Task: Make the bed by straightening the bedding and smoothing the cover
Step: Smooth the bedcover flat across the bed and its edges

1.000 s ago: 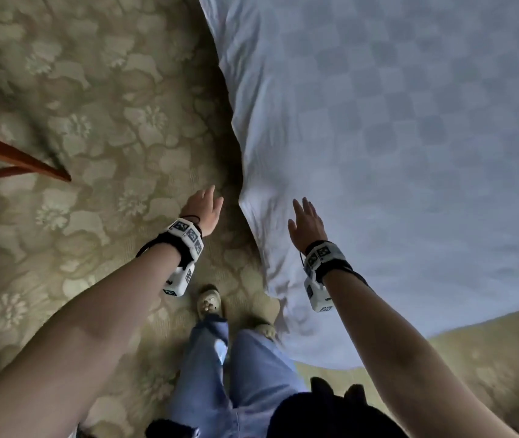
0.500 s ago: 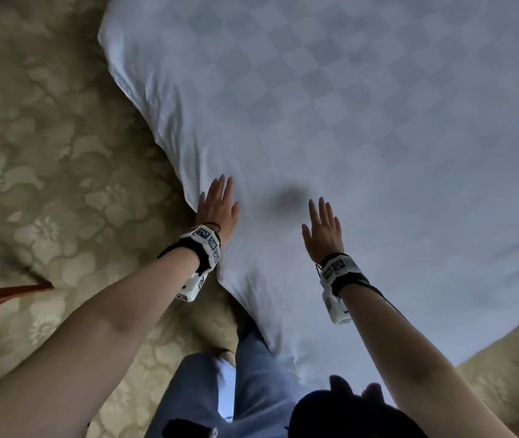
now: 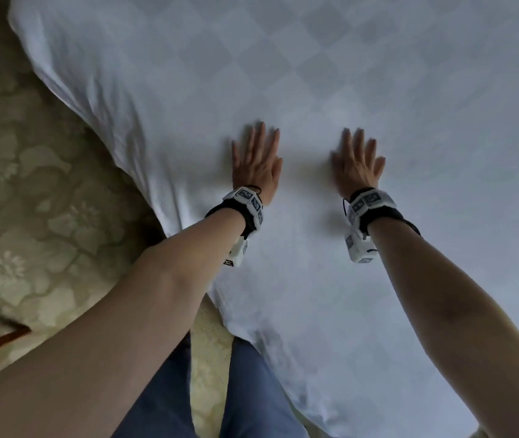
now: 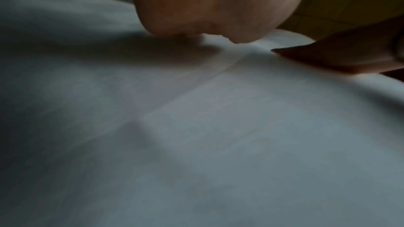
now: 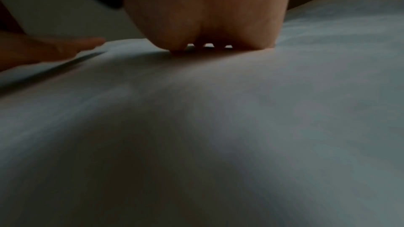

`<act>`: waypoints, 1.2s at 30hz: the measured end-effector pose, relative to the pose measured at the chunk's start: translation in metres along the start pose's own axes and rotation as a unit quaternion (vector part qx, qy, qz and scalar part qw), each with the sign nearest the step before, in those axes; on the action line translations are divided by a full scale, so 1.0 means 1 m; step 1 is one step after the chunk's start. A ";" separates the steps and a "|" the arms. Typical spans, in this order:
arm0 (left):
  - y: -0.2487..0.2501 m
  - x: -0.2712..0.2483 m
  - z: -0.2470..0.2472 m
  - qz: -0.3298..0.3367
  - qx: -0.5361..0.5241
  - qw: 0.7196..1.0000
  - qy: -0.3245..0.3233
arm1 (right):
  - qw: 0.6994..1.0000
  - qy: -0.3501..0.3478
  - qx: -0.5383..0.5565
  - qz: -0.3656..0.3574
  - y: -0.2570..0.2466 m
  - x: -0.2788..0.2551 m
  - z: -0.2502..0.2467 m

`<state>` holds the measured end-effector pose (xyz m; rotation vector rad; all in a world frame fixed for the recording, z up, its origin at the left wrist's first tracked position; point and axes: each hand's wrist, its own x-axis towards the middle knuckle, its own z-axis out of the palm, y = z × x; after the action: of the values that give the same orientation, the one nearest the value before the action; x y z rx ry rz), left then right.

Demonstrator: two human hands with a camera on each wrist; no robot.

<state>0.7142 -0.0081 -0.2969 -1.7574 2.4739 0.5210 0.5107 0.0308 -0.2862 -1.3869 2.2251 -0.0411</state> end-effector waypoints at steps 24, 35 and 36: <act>-0.417 0.063 -0.058 -0.150 -0.094 0.984 -0.032 | 0.951 0.001 -0.111 -0.288 -0.368 -0.005 0.177; -0.397 0.177 -0.084 -0.011 0.015 1.000 0.017 | 0.988 0.102 -0.071 -0.089 -0.396 0.150 0.112; -0.416 0.179 -0.078 -0.058 0.007 0.998 -0.009 | 0.985 0.071 -0.097 -0.124 -0.406 0.145 0.125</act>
<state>1.0491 -0.3154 -0.3652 -1.8689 2.3387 0.5066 0.8523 -0.2558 -0.3365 -1.8147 2.2040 -0.0092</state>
